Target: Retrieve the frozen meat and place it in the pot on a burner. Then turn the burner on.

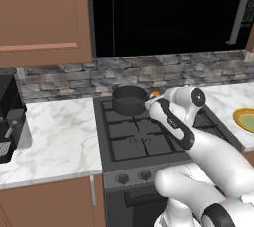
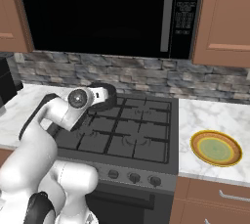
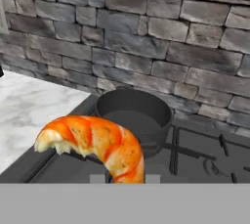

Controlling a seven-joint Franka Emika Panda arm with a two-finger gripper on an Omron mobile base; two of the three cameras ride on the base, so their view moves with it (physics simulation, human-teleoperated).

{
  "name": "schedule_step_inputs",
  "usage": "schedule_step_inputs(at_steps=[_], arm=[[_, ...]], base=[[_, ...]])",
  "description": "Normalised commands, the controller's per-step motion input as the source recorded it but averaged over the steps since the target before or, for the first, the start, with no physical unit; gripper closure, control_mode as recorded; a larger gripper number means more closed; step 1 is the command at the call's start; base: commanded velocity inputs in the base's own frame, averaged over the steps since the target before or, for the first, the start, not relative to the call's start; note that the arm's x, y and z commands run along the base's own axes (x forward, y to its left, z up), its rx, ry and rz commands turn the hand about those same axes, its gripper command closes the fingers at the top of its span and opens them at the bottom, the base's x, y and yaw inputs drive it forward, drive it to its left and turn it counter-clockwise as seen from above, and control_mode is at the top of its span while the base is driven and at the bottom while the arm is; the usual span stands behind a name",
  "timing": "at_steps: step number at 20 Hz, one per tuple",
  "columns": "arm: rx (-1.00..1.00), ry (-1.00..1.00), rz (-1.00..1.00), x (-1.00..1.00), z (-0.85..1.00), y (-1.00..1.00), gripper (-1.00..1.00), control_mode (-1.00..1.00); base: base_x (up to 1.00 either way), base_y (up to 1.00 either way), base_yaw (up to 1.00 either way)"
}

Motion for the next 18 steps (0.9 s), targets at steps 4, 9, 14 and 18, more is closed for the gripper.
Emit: schedule_step_inputs(at_steps=[4,9,14,18], arm=[[-0.07,-0.01,-0.14,0.02,0.05,0.21,1.00,-1.00],[-0.04,0.00,-0.30,0.22,0.04,0.06,1.00,-1.00],[0.00,0.00,-0.24,0.07,0.32,0.13,1.00,-1.00],[0.00,-0.01,-0.13,0.00,0.59,0.07,1.00,-1.00]], base=[[0.00,0.00,0.00],[0.00,0.00,0.00],[0.00,0.00,0.00],[0.00,0.00,0.00]])
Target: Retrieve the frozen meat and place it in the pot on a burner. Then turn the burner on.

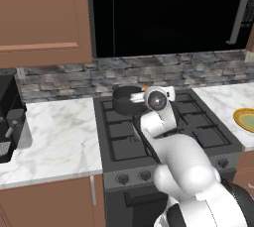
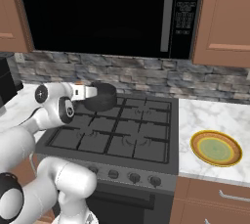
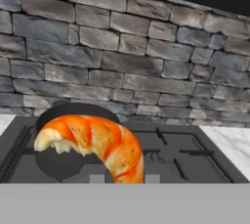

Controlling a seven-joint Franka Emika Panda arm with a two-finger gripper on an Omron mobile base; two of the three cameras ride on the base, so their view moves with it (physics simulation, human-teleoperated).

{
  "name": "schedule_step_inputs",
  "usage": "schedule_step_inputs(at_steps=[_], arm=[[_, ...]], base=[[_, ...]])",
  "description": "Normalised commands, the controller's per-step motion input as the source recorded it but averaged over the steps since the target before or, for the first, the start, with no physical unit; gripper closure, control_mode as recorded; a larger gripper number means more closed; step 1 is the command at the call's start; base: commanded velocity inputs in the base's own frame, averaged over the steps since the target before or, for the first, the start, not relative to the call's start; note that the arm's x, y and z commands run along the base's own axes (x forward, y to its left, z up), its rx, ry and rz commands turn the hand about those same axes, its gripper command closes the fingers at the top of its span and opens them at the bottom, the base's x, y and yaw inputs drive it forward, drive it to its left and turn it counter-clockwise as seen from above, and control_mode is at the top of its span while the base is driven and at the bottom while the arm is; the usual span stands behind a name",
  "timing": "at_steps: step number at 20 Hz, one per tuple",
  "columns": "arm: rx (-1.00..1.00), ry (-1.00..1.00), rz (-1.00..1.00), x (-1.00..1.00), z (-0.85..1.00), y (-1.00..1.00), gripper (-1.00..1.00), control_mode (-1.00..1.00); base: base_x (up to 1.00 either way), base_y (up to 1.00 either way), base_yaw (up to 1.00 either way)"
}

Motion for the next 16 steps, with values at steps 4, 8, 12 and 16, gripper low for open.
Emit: schedule_step_inputs(at_steps=[4,8,12,16], arm=[[0.00,0.00,-0.11,0.01,0.33,0.00,1.00,-1.00],[0.00,0.00,-0.06,0.05,0.01,0.00,1.00,-1.00],[0.00,-0.01,-0.01,0.04,-0.06,0.00,1.00,-1.00],[0.04,0.02,0.00,0.00,-0.05,0.00,1.00,-1.00]], base=[[0.00,0.00,0.00],[0.00,0.00,0.00],[0.00,0.00,0.00],[0.00,0.00,0.00]])
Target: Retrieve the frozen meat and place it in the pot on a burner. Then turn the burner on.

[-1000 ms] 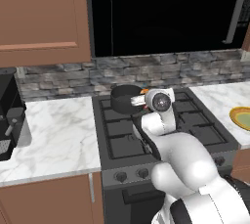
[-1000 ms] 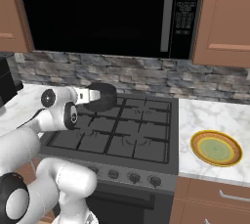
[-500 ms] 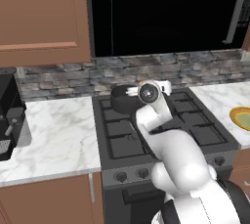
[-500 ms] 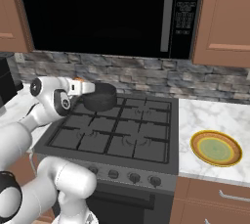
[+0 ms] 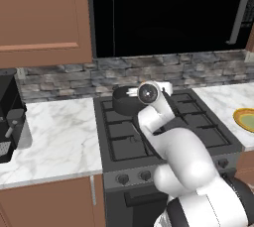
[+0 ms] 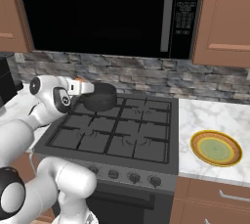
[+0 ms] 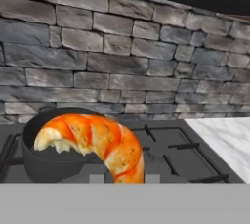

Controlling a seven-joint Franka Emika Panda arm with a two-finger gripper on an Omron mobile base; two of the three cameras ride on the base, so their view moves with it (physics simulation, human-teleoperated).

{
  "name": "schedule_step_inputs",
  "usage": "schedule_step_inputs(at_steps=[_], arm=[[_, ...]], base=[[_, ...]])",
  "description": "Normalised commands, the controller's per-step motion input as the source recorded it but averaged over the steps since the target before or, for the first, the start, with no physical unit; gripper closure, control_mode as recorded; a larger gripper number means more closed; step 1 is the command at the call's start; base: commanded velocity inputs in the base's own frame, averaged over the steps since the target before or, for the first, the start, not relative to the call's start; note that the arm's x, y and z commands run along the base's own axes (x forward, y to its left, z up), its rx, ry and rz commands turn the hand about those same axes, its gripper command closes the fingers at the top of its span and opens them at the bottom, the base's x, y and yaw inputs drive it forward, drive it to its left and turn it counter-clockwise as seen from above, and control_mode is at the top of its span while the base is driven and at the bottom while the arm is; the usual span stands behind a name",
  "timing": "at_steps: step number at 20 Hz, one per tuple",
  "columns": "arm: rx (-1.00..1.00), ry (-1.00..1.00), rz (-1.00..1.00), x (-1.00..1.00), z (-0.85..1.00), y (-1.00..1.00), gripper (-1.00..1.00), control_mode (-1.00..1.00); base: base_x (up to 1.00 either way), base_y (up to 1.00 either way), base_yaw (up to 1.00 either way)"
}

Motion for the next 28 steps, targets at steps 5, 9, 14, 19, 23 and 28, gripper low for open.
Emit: schedule_step_inputs(at_steps=[5,9,14,19,23,28], arm=[[0.12,0.12,0.00,0.06,-0.01,0.00,1.00,-1.00],[0.14,0.10,0.01,0.03,0.00,0.00,1.00,-1.00],[0.09,0.02,0.04,0.11,0.00,0.01,1.00,-1.00],[0.00,0.00,0.05,0.22,-0.03,0.03,1.00,-1.00],[0.00,0.00,0.04,0.25,-0.03,0.05,1.00,-1.00],[0.00,0.02,0.02,0.25,-0.19,0.08,1.00,-1.00]], base=[[0.00,0.00,0.00],[0.00,0.00,0.00],[0.00,0.00,0.00],[0.00,0.00,0.00],[0.00,0.00,0.00],[0.00,0.00,0.00]])
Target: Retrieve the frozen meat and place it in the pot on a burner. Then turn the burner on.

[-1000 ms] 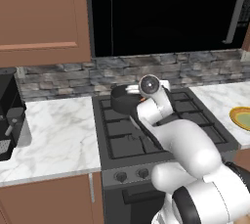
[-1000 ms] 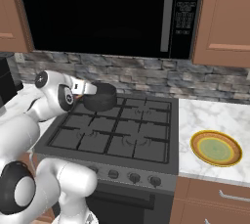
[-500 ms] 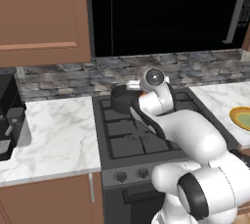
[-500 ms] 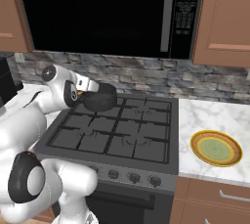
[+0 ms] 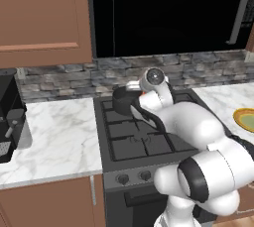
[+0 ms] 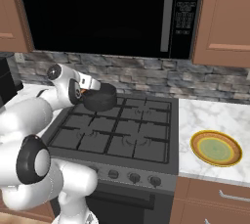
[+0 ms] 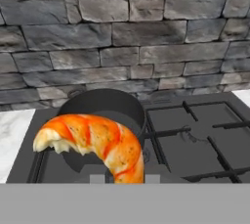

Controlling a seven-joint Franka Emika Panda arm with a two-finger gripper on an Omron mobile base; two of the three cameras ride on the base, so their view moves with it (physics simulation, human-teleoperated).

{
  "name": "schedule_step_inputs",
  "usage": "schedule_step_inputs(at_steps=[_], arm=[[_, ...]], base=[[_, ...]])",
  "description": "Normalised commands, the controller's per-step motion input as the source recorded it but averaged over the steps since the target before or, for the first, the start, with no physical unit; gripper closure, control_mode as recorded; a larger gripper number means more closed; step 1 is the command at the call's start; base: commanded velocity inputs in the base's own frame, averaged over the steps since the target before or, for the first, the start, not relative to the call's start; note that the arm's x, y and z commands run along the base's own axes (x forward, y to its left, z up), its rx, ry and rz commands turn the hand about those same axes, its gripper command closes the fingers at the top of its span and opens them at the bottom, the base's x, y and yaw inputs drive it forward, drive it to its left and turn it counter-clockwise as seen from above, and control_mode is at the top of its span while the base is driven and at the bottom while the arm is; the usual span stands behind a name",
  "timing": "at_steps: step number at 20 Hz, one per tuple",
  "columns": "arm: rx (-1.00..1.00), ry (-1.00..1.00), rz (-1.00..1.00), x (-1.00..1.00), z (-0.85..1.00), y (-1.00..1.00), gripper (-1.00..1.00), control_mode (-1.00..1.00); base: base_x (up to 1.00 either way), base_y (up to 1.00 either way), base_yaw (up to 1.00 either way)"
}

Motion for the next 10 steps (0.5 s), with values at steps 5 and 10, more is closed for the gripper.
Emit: schedule_step_inputs(at_steps=[5,10], arm=[[0.00,0.01,0.00,0.21,-0.24,0.04,1.00,-1.00],[0.00,0.00,0.00,0.29,0.00,0.00,1.00,-1.00]], base=[[0.00,0.00,0.00],[0.00,0.00,0.00]])
